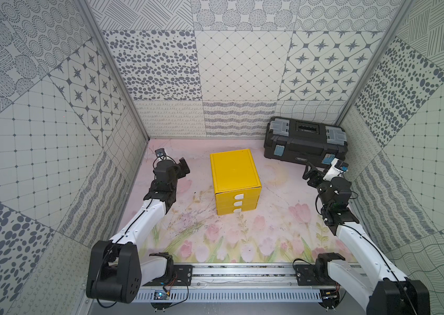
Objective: Take the seed bags out of the drawer
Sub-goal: Adjust the storage box at the center of the board.
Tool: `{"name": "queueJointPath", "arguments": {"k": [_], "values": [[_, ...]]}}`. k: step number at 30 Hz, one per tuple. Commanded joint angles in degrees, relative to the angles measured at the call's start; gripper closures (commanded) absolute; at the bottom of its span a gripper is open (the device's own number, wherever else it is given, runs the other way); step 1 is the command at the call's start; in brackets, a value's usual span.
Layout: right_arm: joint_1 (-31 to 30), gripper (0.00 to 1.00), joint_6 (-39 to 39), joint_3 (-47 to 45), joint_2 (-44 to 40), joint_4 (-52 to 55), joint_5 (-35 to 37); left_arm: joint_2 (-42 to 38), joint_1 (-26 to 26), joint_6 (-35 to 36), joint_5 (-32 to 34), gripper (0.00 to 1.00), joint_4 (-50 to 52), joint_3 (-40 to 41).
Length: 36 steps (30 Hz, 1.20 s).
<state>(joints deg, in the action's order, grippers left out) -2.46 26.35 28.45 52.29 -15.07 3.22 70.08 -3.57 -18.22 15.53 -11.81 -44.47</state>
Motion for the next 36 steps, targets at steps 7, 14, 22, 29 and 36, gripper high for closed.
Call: {"name": "queueJointPath", "arguments": {"k": [7, 14, 22, 29, 36], "values": [[-10.1, 0.5, 13.7, 2.0, -0.6, 16.3, -25.8, 3.3, 0.4, -3.2, -23.7, 0.46, 34.7, -24.3], [-33.3, 0.7, 16.3, -1.3, -2.9, 18.4, -15.2, 19.7, 0.3, -0.4, -38.2, 0.58, 48.7, -48.2], [-45.2, 0.81, 19.6, -4.1, -0.5, 16.0, -8.5, 32.9, -3.4, -0.7, -43.4, 0.71, 53.3, -58.0], [-45.4, 0.82, 18.6, -0.8, 4.9, 13.9, -9.3, 37.1, -5.1, -2.4, -44.4, 0.72, 49.7, -56.7], [-45.1, 0.82, 16.7, 3.9, 10.3, 14.1, -7.2, 40.1, -5.6, -2.2, -49.1, 0.73, 50.9, -56.2]]}}
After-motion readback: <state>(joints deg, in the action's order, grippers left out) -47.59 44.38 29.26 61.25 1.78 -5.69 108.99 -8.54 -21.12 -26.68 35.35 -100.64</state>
